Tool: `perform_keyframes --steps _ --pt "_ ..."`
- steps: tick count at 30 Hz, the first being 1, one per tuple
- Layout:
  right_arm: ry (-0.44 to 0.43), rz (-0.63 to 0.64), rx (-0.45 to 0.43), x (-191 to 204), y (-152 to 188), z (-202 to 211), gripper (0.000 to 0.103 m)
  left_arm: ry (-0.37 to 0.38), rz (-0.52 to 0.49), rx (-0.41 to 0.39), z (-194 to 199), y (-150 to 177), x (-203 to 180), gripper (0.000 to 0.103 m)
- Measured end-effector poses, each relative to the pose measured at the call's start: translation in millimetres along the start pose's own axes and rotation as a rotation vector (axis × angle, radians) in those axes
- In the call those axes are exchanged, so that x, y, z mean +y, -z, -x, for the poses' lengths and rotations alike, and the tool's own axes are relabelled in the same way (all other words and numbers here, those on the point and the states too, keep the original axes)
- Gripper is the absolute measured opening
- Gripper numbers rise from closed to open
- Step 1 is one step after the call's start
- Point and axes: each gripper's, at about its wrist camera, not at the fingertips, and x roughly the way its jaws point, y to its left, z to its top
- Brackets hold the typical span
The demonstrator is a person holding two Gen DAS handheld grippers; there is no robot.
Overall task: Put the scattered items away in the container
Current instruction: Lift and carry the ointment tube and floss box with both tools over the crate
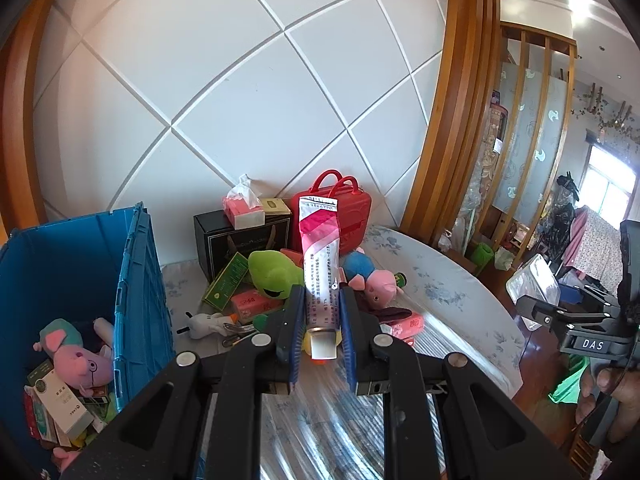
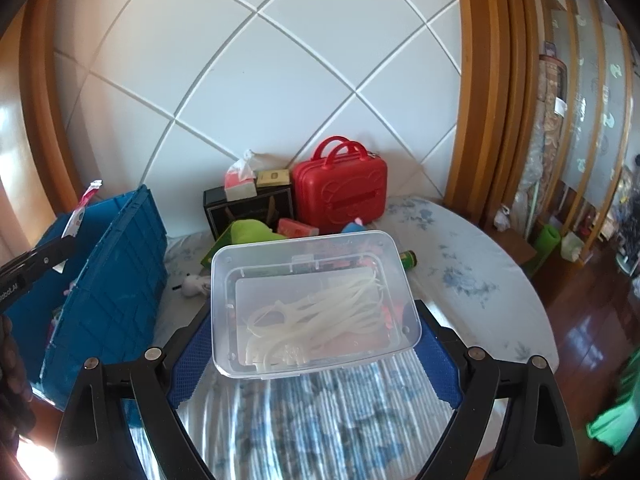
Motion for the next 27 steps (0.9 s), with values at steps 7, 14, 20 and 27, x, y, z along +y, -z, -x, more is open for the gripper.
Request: perform_keyframes --steps 7,14,20,27 --pt "-0.009 0.015 -0.014 35 -5 4 0.091 -0.013 0.017 -0.017 15 0 31 0.017" --pt "-0.028 0.035 -0.024 70 -12 7 0.091 -0.025 0.037 -0.032 31 3 64 0.017" --pt "-0.045 0.065 -0.037 102 -20 5 0.091 -0.043 0.055 -0.052 43 3 94 0.017" --pt "-0.077 0.101 -0.034 142 -26 -5 0.091 -0.081 0.082 -0.068 58 5 131 0.017"
